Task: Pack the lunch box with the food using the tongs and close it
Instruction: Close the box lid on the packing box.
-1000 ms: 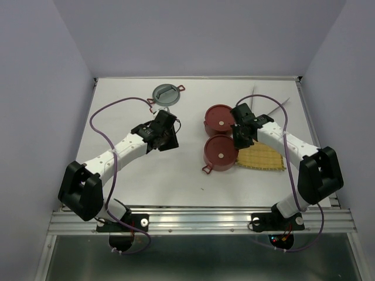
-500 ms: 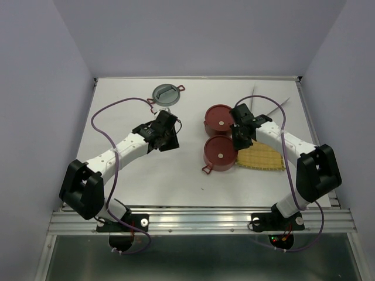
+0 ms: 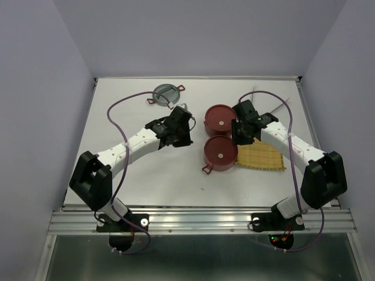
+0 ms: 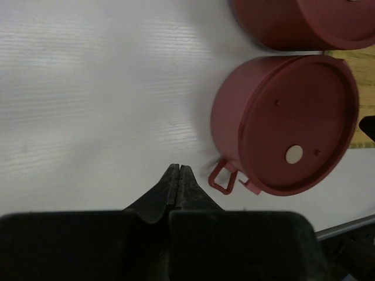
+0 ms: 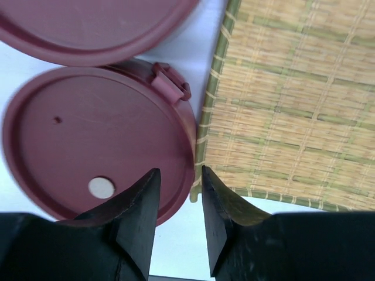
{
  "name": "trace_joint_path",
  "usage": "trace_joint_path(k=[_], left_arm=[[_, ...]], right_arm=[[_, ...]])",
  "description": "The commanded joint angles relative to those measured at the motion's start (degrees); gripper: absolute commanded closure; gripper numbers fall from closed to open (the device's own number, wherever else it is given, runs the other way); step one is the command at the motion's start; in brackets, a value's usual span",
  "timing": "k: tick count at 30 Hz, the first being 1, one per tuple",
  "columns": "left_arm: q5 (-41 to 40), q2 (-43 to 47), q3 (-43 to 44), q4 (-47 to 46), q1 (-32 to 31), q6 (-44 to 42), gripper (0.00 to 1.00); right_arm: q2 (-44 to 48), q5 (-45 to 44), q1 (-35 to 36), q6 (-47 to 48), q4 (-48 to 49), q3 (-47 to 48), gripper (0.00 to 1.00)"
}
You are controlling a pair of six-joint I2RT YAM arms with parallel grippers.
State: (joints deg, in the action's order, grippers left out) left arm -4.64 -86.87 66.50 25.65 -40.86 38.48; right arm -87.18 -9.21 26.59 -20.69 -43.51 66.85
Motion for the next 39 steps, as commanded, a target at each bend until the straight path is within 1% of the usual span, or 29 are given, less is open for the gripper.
trace_joint_path(k=[1,2,3,4,6,8,13,17,24,27,30,32,39], left_arm=[[6.6,-2.1,5.3,-6.9,-2.0,-1.5,1.0],[9.1,-2.3,5.6,-8.4,-2.2,-1.2,1.0],[9.1,-2.8,5.6,-10.0,-2.4,-1.0,1.0],[10.1,-4.2,6.2,-11.3,-2.9,-1.0,1.0],[10.2,-6.2,8.4,-11.2,-3.3,-1.5,1.0],[10.7,-9.4,9.8,-10.7,-3.7,-1.9,1.0],[11.6,-13.3,11.7,-11.5,-4.7,-2.1,1.0],[11.8,-16.6,11.4,-12.6,-4.7,-1.7,1.0],[12.9,-19.8,8.2,-15.3,-4.7,-0.7,1.0],[13.8,-20.7,6.9,-15.8,-4.8,-0.4,1.0],[13.7,-20.6,6.7,-15.1,-4.8,-0.5,1.0],[12.7,-19.0,6.9,-14.3,-4.8,-0.7,1.0],[8.0,-14.9,10.8,-9.7,-4.8,-2.1,1.0]], right_arm=[[4.1,0.7,-0.1,-2.4,1.0,3.5,0.67],[4.5,1.0,-0.1,-2.8,2.2,3.2,0.73],[4.6,1.6,-0.1,-2.9,2.2,2.9,0.8],[4.7,2.9,-0.1,-3.3,3.5,2.6,0.92],[4.3,3.9,-0.1,-3.7,4.1,2.4,0.99],[3.7,5.1,-0.1,-4.2,4.3,2.1,0.99],[3.1,7.2,-0.1,-4.7,6.6,0.7,0.99],[1.0,8.5,-0.1,-5.5,9.1,-1.7,0.99],[-2.7,6.1,-0.1,-5.9,11.8,-7.0,0.99],[-2.7,6.1,-0.1,-5.9,12.2,-8.0,0.99],[-0.9,6.9,-0.1,-6.2,12.0,-7.4,0.99],[0.2,7.0,-0.1,-6.2,11.3,-6.2,0.99],[1.3,7.0,0.4,-6.0,8.5,1.7,0.99]])
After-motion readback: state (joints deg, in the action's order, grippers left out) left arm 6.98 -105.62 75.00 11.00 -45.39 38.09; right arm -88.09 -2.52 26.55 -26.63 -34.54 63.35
